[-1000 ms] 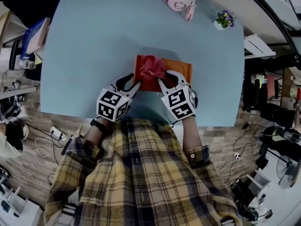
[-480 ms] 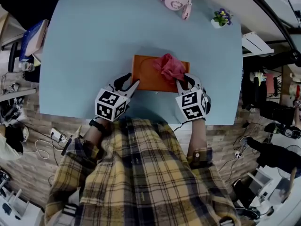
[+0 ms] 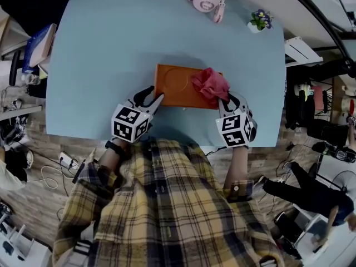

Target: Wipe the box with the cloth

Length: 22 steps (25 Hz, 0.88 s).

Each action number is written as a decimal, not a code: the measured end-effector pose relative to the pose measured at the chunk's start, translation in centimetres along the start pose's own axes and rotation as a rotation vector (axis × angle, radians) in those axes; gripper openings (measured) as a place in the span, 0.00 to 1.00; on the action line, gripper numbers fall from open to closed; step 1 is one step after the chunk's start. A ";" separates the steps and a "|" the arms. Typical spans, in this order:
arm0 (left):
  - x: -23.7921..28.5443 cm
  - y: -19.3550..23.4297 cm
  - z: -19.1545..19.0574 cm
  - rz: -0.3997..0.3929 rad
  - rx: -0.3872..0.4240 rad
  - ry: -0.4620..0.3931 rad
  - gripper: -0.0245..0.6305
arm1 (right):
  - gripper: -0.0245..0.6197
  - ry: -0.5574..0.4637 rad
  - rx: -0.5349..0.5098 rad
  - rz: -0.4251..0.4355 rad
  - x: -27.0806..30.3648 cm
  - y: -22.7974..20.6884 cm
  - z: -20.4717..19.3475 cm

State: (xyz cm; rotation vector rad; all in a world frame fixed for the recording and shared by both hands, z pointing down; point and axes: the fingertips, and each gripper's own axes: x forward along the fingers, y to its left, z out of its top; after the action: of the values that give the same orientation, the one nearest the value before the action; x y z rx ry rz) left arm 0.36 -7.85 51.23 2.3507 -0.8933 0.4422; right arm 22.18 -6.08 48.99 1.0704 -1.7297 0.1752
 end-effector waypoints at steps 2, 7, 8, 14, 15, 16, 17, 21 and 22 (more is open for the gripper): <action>0.0 0.0 0.0 -0.001 0.000 -0.001 0.29 | 0.17 0.015 0.028 -0.014 -0.3 -0.7 -0.8; -0.1 -0.3 -0.2 -0.001 0.005 -0.007 0.29 | 0.17 -0.017 0.102 -0.029 -1.5 -1.4 -1.8; -0.1 -0.3 -0.2 -0.001 0.005 -0.009 0.29 | 0.17 -0.040 0.118 -0.025 -1.9 -1.4 -1.5; 0.0 -0.2 -0.1 0.002 -0.001 -0.012 0.29 | 0.17 -0.225 0.184 0.007 -5.3 -1.2 3.5; 0.1 -0.1 -0.1 0.002 -0.002 -0.013 0.29 | 0.17 -0.257 0.176 0.013 -5.8 -0.9 4.6; 0.1 -0.1 -0.1 0.003 -0.004 -0.014 0.29 | 0.17 -0.289 0.164 0.023 -6.3 -0.5 5.8; 0.2 -0.2 -0.1 0.004 -0.006 -0.014 0.29 | 0.17 -0.320 0.153 0.039 -6.8 0.0 7.0; 0.4 -0.5 -0.1 0.007 -0.015 -0.015 0.29 | 0.17 -0.444 0.112 0.130 -8.7 2.7 11.7; 0.3 -0.3 -0.1 0.008 -0.017 -0.015 0.29 | 0.17 -0.473 0.098 0.153 -9.1 3.6 13.0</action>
State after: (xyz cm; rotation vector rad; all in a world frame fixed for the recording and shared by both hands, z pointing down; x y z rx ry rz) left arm 0.83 -7.75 51.35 2.3388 -0.9101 0.4185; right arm 11.09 -6.27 37.10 1.1107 -2.2501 0.1073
